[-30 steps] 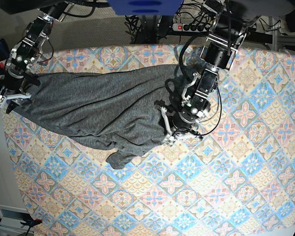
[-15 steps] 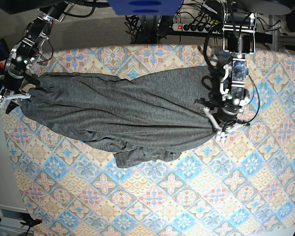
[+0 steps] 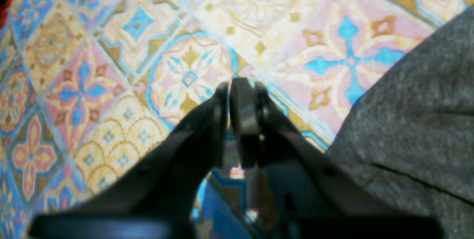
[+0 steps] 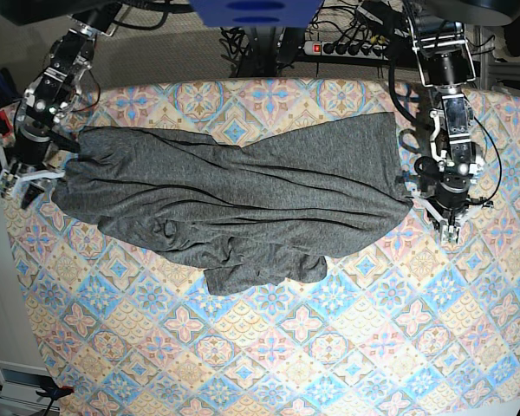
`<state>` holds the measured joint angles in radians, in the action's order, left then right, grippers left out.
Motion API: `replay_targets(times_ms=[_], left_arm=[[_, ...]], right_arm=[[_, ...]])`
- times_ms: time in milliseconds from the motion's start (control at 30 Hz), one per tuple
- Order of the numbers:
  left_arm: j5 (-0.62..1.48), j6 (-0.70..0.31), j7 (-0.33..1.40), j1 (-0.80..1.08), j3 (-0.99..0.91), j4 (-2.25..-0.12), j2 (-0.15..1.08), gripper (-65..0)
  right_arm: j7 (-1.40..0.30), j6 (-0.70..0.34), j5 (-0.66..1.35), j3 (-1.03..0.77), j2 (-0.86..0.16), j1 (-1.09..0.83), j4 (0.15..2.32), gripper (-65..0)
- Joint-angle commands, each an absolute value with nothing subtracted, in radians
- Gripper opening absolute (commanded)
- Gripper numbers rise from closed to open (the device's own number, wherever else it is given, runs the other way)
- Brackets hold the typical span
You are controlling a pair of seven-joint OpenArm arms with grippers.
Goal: Layout the t-shirt on the table in an organized manner, then fold the t-shirt properly
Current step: 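Regrasp the shirt with the left gripper and stretch it taut, then release and move the left gripper to the shirt's other corner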
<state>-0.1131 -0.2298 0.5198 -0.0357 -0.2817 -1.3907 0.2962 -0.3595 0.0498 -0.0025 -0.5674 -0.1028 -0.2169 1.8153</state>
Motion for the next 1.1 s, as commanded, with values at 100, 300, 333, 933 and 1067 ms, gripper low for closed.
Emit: replay_targets(times_ms=[100,300,333,933,1067], left_arm=[[-0.110,-0.228,0.556,0.093,-0.263,-1.701,0.239,-48.2],[-0.110,-0.291,0.628,0.209,-0.033,-1.965,0.245,-40.9],[-0.110,-0.291,0.651,0.209,-0.012,-1.966,0.245,-40.2],[-0.283,-0.294,0.892,0.383,0.237,-1.975,0.326,-31.4],[-0.295,-0.294,0.892,0.390,0.243,-1.969,0.326,-31.4]], right_arm=[[-0.334,0.053,-0.008,-0.556,-0.117,-0.231,1.850,-37.9],[-0.334,0.053,-0.008,-0.550,-0.117,-0.226,1.850,-37.9],[-0.334,0.053,-0.008,-0.550,-0.117,-0.226,1.850,-37.9],[-0.340,0.053,-0.007,-0.556,-0.117,-0.234,1.842,-37.9],[-0.340,0.053,-0.007,-0.553,-0.117,-0.229,1.842,-37.9]])
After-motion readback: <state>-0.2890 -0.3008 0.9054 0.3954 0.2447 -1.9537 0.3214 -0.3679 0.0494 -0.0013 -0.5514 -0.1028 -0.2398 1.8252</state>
